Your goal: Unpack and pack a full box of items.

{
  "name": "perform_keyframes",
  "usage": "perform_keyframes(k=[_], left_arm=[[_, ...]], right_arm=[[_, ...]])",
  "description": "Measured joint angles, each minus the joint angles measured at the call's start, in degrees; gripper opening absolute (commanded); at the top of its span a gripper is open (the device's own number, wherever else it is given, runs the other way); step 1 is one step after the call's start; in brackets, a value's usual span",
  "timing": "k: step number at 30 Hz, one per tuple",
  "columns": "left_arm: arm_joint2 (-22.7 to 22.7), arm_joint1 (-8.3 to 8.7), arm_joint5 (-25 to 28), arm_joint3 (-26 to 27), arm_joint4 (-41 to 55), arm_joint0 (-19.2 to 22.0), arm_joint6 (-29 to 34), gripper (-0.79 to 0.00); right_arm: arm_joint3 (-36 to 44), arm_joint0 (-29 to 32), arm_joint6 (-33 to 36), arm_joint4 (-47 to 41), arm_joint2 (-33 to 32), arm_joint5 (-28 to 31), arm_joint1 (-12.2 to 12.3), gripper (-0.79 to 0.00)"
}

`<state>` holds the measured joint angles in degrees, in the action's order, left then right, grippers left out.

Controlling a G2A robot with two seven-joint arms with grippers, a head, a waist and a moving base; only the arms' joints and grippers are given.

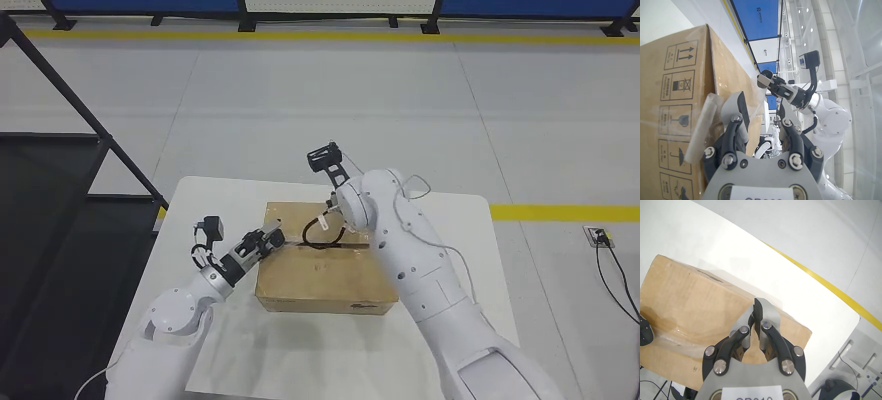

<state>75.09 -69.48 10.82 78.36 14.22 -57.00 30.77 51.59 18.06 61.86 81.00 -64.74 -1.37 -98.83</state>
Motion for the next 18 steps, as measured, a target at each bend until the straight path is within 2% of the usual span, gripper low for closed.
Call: perform_keyframes(k=[10,18], left_arm=[[-0.7,-0.19,-0.2,-0.1,-0.6,0.3,-0.7,-0.363],[-0.9,-0.33,-0.5,0.1,-0.7,0.4,-1.4,-0.360]], right_arm=[[23.9,18.0,-7.4,0.4,-7.4,0.0,2.9,-0.785],[30.8,27.3,-18.9,-4.0,-9.7,1.3,3.5,-0.785]])
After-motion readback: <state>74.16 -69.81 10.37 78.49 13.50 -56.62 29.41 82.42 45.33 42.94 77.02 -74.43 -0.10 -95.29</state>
